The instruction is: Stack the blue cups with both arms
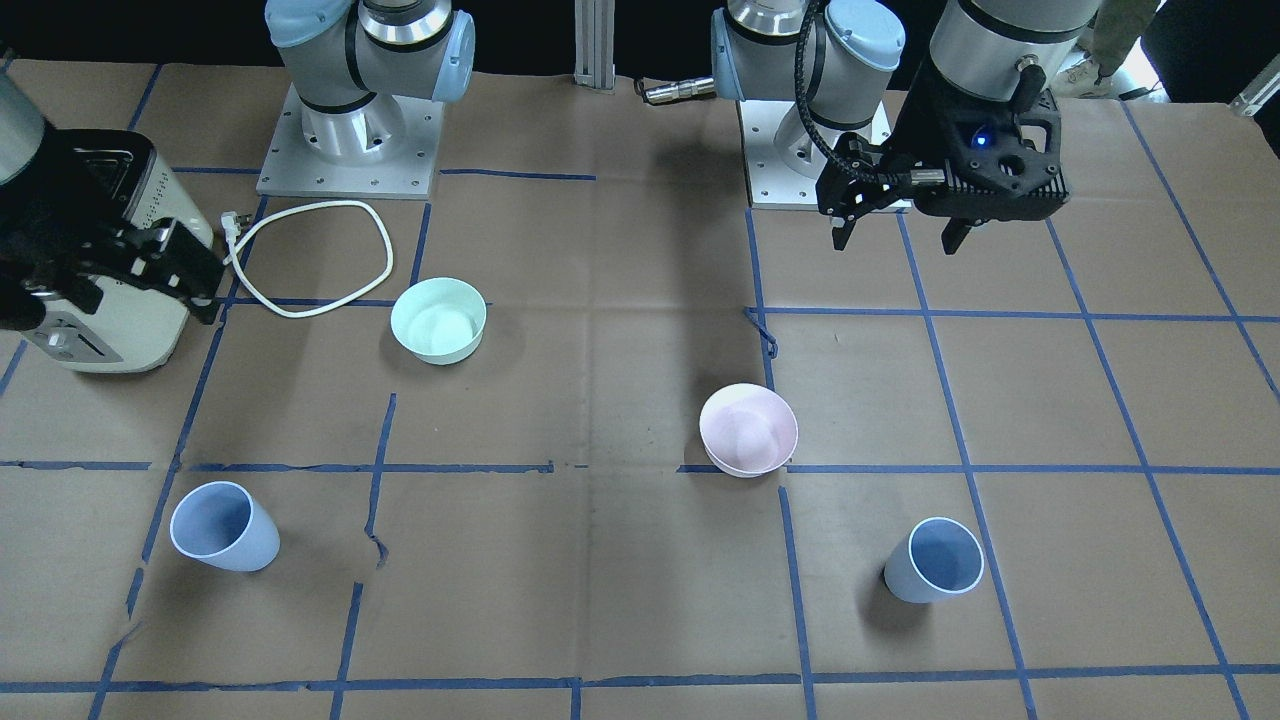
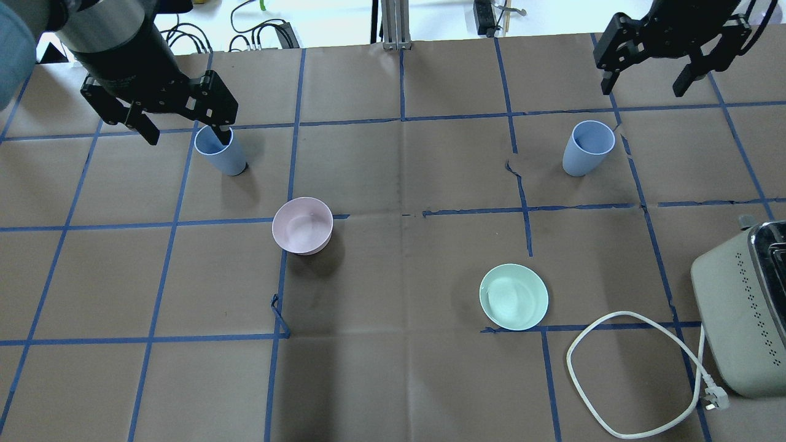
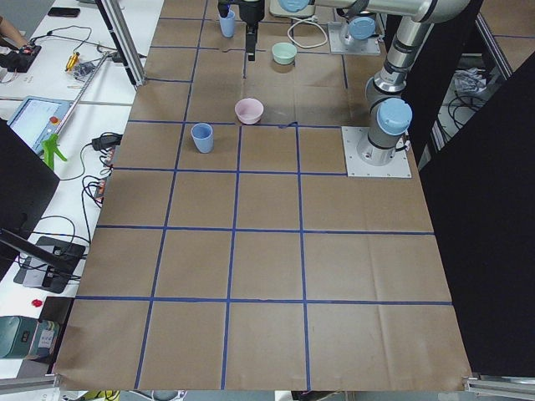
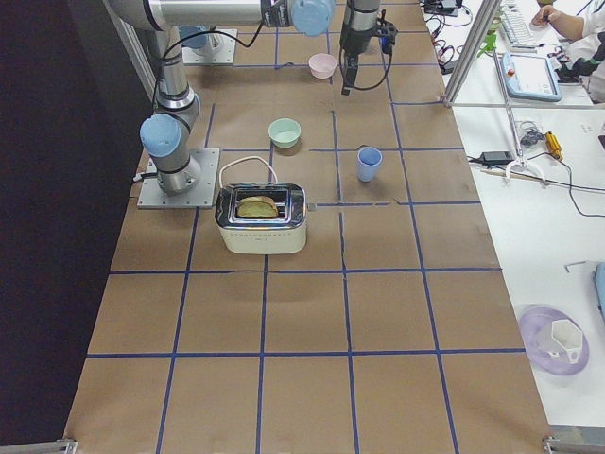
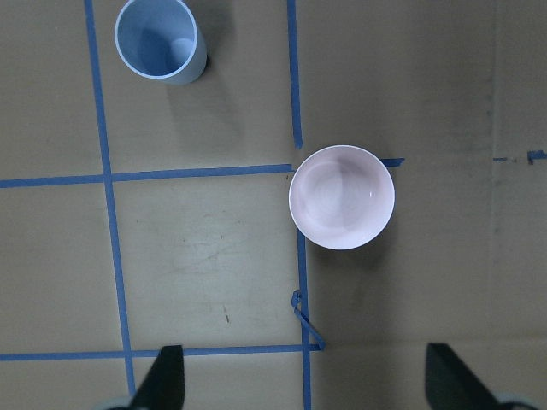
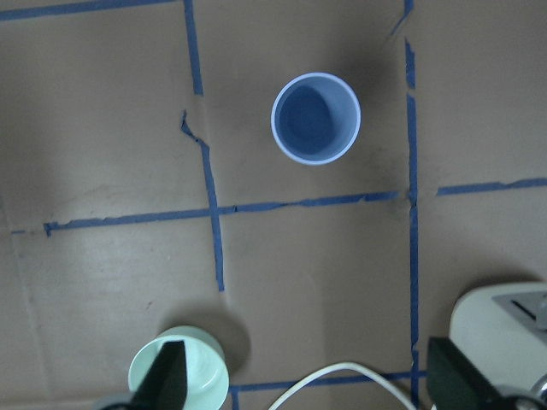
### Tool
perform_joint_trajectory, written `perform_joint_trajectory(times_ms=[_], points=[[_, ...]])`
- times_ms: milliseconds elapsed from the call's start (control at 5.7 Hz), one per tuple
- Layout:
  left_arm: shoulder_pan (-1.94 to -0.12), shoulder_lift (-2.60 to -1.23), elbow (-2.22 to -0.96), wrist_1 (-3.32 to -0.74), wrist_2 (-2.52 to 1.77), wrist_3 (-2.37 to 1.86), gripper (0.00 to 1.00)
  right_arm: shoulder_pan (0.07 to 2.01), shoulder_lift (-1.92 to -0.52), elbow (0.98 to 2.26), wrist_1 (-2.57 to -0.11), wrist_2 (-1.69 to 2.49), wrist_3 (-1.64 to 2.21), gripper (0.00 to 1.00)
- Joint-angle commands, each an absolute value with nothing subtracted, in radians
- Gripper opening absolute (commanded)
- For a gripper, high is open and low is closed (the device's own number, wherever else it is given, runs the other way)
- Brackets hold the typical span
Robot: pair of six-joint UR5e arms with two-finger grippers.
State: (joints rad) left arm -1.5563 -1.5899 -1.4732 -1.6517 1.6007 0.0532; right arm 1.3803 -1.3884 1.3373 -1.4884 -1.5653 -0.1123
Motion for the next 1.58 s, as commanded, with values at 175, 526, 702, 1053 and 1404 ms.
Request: perform_joint_trajectory(times_ms=[175,526,702,1053,1404], points=[[-1.543,-1.725,-1.453,-1.523,1.603,0.101,0.98,1.319,-1.235,1.342,-1.707,-1.571,-0.292,1.0],[-1.475,-1.901,-1.384,-1.445,1.601,0.132,0.98,1.305,-1.136,1.357,-1.782,-1.568,-0.325,1.0],[-1.47,-1.98,-1.391,-1.342,1.601,0.149,0.98,1.289,-1.096,1.411,-1.839,-1.56,-0.348,1.0],[-1.47,-2.064,-1.414,-1.244,1.601,0.155,0.98,1.289,-1.092,1.514,-1.992,-1.54,-0.347,1.0],[-1.468,-2.104,-1.424,-1.241,1.601,0.149,0.98,1.289,-1.089,1.539,-2.063,-1.531,-0.347,1.0]])
